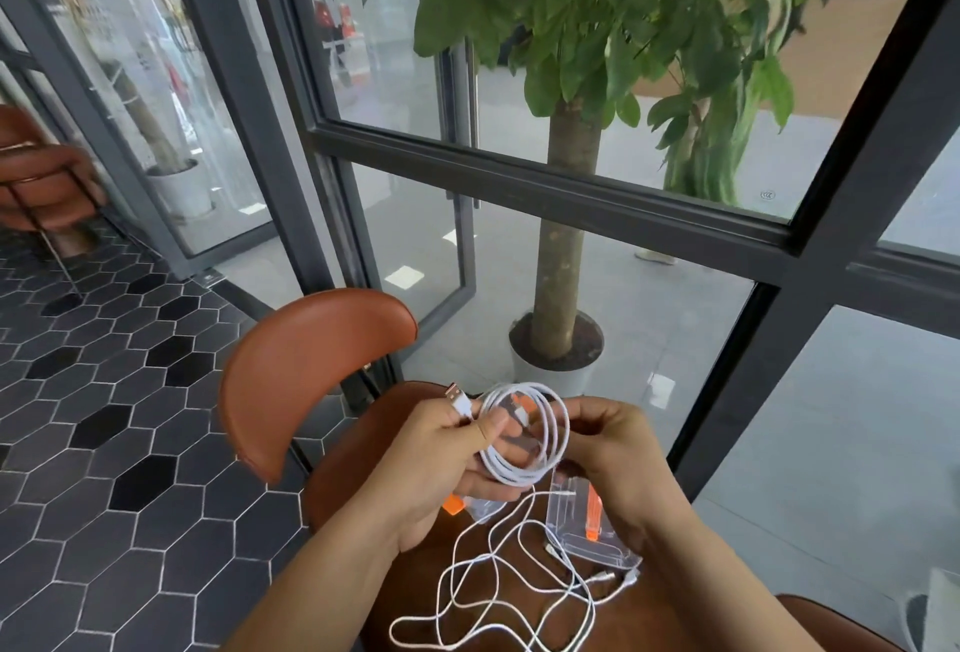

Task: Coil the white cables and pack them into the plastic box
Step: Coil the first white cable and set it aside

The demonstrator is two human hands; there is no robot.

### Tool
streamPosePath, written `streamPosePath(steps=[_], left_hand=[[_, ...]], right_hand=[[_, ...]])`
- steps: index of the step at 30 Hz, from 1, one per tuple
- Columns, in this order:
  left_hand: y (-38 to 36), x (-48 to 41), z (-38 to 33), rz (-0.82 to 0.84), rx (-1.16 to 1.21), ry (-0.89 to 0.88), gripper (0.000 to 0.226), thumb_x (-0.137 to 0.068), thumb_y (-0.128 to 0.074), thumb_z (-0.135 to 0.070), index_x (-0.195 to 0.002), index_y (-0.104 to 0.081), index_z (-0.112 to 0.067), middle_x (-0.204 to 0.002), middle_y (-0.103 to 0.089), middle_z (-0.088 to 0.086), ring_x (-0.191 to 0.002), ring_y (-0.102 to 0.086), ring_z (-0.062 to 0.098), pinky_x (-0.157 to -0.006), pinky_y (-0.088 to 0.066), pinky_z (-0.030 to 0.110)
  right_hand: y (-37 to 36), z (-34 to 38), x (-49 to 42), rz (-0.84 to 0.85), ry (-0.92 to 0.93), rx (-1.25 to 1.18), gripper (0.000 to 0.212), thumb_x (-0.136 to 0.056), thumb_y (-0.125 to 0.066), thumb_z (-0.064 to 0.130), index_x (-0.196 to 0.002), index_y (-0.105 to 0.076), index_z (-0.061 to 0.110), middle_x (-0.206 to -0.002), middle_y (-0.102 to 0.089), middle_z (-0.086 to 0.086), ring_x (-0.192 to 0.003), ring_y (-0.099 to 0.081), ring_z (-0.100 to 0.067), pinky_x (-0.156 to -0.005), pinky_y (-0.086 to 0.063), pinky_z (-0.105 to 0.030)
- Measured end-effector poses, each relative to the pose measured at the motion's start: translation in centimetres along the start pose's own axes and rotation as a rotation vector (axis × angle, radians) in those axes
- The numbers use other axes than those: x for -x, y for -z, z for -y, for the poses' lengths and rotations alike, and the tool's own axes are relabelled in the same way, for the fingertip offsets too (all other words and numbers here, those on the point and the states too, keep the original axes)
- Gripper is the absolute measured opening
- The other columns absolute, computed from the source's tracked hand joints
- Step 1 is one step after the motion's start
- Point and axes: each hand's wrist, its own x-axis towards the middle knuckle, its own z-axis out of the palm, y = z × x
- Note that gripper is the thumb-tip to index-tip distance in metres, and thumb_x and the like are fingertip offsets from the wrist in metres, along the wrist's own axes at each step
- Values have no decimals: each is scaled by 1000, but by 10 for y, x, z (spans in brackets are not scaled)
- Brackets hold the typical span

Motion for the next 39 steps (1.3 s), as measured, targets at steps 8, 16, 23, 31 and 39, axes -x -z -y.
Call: streamPosePath(steps=[8,16,23,31,39], left_hand=[[1,2,-4,-4,-36,55,30,-102,-53,-19,-99,-70,6,-93,-77,22,-83,-76,35,-60,-62,34],[3,1,5,-97,-264,62,27,-101,-54,-29,-97,-66,-5,-78,-76,20,-65,-75,36,-58,-64,40],[-10,-3,15,-165,-331,-9,23,-101,-54,-27,-103,-64,-6,-93,-73,16,-58,-74,36,-62,-63,50],[-18,-6,20,-191,-311,-12,19,-101,-52,-23,-93,-62,-10,-81,-73,21,-56,-73,35,-63,-63,48],[-15,-6,21,-243,-202,-73,23,-103,-49,-20,-89,-62,-7,-65,-74,18,-56,-72,34,-58,-62,38]], right_hand=[[6,-10,-3,133,-114,-113,25,-80,-68,-17,-99,-62,-2,-71,-72,-14,-50,-58,-17,-42,-42,-23],[6,-10,10,168,-159,-304,31,-99,-61,23,-126,-63,10,-119,-71,-21,-103,-72,-36,-79,-62,-46],[-14,-20,15,-128,173,389,33,-85,-76,7,-103,-65,32,-95,-77,4,-83,-74,-17,-75,-63,-46],[-24,-28,15,-350,434,835,38,-92,-72,15,-121,-51,29,-143,-62,0,-128,-62,-21,-93,-54,-31],[-12,-17,13,-489,138,-50,19,-96,-63,3,-104,-58,19,-100,-80,-3,-95,-77,-23,-85,-62,-41]])
